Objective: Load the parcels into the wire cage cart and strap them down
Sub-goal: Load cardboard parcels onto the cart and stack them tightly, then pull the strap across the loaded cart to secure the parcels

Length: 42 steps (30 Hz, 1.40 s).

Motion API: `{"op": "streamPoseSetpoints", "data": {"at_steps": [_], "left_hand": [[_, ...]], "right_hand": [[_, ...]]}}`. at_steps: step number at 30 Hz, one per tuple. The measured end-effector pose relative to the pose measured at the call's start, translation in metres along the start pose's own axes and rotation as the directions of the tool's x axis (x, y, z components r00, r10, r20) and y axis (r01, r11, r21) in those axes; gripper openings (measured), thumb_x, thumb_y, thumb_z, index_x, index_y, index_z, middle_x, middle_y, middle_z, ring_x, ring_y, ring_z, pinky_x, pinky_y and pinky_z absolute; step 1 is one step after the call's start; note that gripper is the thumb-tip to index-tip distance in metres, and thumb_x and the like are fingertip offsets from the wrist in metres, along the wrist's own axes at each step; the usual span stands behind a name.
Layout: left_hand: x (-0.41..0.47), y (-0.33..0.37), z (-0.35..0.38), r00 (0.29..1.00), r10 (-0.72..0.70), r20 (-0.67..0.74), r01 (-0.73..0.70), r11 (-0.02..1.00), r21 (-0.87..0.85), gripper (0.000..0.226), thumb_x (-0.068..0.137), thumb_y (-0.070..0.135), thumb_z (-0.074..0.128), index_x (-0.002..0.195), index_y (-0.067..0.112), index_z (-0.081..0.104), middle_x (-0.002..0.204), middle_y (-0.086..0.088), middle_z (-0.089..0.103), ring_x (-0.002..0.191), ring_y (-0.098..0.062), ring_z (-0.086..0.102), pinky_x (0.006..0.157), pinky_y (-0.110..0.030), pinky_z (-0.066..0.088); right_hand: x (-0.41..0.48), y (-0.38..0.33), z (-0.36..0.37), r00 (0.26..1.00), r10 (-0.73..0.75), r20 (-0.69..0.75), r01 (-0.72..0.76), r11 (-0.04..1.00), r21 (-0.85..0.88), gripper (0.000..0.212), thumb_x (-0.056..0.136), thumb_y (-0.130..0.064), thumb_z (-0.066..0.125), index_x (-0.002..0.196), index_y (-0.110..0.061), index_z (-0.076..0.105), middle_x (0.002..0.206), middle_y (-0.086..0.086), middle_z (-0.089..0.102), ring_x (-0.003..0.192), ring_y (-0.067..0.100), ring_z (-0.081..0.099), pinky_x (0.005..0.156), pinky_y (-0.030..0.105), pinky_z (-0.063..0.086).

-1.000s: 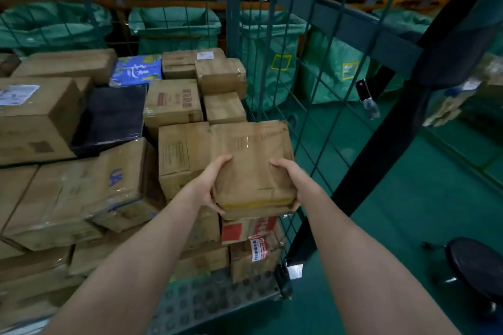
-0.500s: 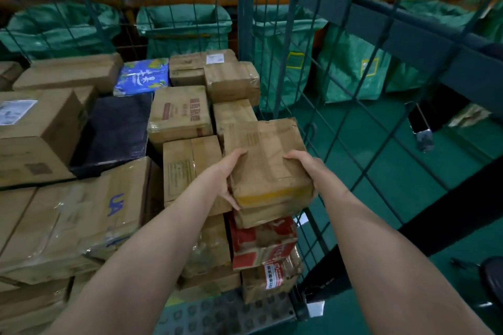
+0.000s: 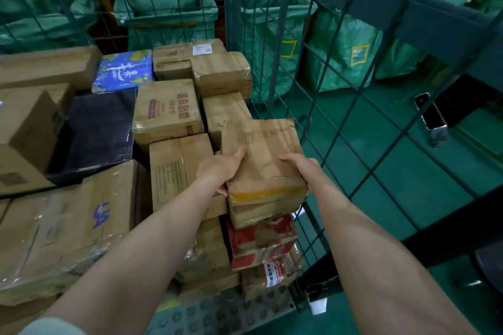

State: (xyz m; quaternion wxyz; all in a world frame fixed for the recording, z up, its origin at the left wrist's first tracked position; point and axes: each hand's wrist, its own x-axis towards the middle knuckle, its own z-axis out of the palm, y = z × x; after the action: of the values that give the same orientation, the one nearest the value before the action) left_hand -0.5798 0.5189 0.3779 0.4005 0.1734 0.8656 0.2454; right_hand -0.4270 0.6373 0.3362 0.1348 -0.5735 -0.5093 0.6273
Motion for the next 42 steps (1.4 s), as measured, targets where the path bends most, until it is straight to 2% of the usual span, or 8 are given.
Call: {"op": "streamPoseSetpoints", "data": {"at_steps": [4,8,15,19,23,30,36,42], "left_hand": [[0.000,-0.008,-0.001,0.985,0.076,-0.156,-0.054,0.988,0.143,0.093,0.075,0.084,0.027,0.122,0.008,0.053,0.097,-0.010,0.065,0.057,-0.025,0.067,0.064,-0.033,0.060],[0.002,-0.015,0.000,0.946,0.140,-0.292,-0.079,0.974,0.211,0.085,0.082,0.076,0.030,0.125,0.003,0.037,0.091,-0.010,0.065,0.079,-0.031,0.066,0.069,-0.032,0.051],[0.002,-0.018,0.003,0.953,0.149,-0.262,-0.110,0.981,0.160,0.079,0.083,0.075,0.029,0.120,0.008,0.050,0.105,-0.013,0.064,0.072,-0.033,0.067,0.062,-0.035,0.058],[-0.003,-0.016,0.002,0.972,0.110,-0.210,-0.082,0.987,0.139,0.074,0.086,0.070,0.033,0.124,0.009,0.052,0.111,-0.013,0.062,0.073,-0.032,0.067,0.032,-0.022,0.043],[-0.010,-0.011,-0.004,0.989,0.042,-0.144,-0.034,0.998,0.054,0.075,0.088,0.068,0.036,0.128,0.006,0.051,0.120,-0.015,0.059,0.069,-0.031,0.066,0.048,-0.029,0.054],[-0.002,-0.013,-0.004,0.962,0.170,-0.214,-0.141,0.979,0.146,0.062,0.096,0.056,0.028,0.106,0.003,0.058,0.093,-0.014,0.064,0.048,-0.021,0.060,0.024,-0.015,0.032],[0.007,-0.018,0.002,0.946,0.205,-0.251,-0.179,0.976,0.124,0.062,0.093,0.060,0.028,0.088,0.006,0.058,0.073,-0.008,0.061,0.059,-0.028,0.066,0.062,-0.033,0.058],[0.010,-0.028,0.010,0.890,0.265,-0.370,-0.264,0.963,0.055,0.054,0.094,0.051,0.039,0.117,0.005,0.053,0.108,-0.012,0.062,0.100,-0.033,0.059,0.075,-0.028,0.039]], "right_hand": [[0.000,-0.002,0.007,0.997,-0.051,-0.056,0.052,0.998,0.032,0.112,0.035,-0.063,0.073,0.134,-0.018,0.047,0.129,0.004,0.053,0.114,0.028,0.054,0.099,0.045,0.045],[-0.007,0.000,0.008,0.992,-0.081,-0.092,0.100,0.968,0.228,0.092,0.044,-0.059,0.071,0.125,-0.019,0.055,0.127,0.001,0.054,0.112,0.024,0.054,0.099,0.043,0.044],[-0.030,0.025,0.020,0.957,0.160,-0.241,0.038,0.758,0.651,0.036,0.079,-0.032,0.062,0.107,-0.010,0.056,0.100,0.008,0.056,0.083,0.025,0.054,0.069,0.033,0.044],[-0.046,0.035,0.037,0.935,0.356,-0.002,-0.234,0.620,0.749,0.094,0.069,-0.074,0.051,0.146,-0.026,0.030,0.149,0.012,0.033,0.135,0.043,0.029,0.105,0.067,0.020],[-0.045,0.030,0.046,0.930,0.335,0.154,-0.296,0.430,0.853,0.099,0.069,-0.084,0.043,0.150,-0.036,0.013,0.158,0.009,0.009,0.141,0.047,0.008,0.087,0.083,0.013],[-0.023,0.010,0.059,0.949,0.294,0.116,-0.265,0.540,0.799,0.098,0.061,-0.091,0.029,0.146,-0.044,0.020,0.157,0.003,0.014,0.141,0.045,0.013,0.076,0.086,0.011],[-0.027,0.013,0.053,0.945,0.283,0.165,-0.307,0.592,0.745,0.102,0.071,-0.089,0.026,0.151,-0.028,0.016,0.156,0.012,0.018,0.140,0.044,0.019,0.101,0.075,0.009],[-0.040,0.017,0.034,0.963,0.239,0.123,-0.264,0.748,0.610,0.086,0.089,-0.071,0.023,0.150,-0.010,0.021,0.151,0.019,0.030,0.137,0.039,0.031,0.109,0.060,0.018]]}}
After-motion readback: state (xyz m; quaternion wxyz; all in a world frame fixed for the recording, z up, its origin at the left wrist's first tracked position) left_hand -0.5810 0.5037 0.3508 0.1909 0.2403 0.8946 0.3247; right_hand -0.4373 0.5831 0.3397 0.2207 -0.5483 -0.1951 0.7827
